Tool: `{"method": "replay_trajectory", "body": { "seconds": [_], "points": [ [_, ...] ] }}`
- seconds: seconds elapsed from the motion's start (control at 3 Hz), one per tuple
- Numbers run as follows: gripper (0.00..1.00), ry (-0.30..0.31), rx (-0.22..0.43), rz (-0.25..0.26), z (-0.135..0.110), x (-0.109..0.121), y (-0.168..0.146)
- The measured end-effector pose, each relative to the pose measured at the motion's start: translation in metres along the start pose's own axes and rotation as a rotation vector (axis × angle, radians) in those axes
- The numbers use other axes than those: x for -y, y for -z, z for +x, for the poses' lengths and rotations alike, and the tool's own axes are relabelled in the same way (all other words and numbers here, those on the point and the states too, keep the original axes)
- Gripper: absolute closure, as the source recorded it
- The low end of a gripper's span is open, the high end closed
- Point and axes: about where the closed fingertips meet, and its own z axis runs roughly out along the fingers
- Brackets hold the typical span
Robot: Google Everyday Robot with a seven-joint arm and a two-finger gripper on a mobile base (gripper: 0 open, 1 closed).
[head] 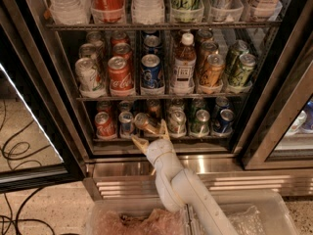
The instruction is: Pick orange can from bottom shelf of fridge
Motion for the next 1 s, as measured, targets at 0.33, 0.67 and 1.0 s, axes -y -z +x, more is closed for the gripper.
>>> {"method": "replay_trajectory", "body": {
  "seconds": [0.33,0.67,1.0],
  "points": [
    [0.01,0.0,0.0,0.0,0.0,0.0,0.0],
    [0.0,0.018,-0.007,-0.003,-0.008,0.001,-0.022],
    [0.0,0.018,-0.008,-0.003,-0.008,0.001,-0.023]
  ]
}}
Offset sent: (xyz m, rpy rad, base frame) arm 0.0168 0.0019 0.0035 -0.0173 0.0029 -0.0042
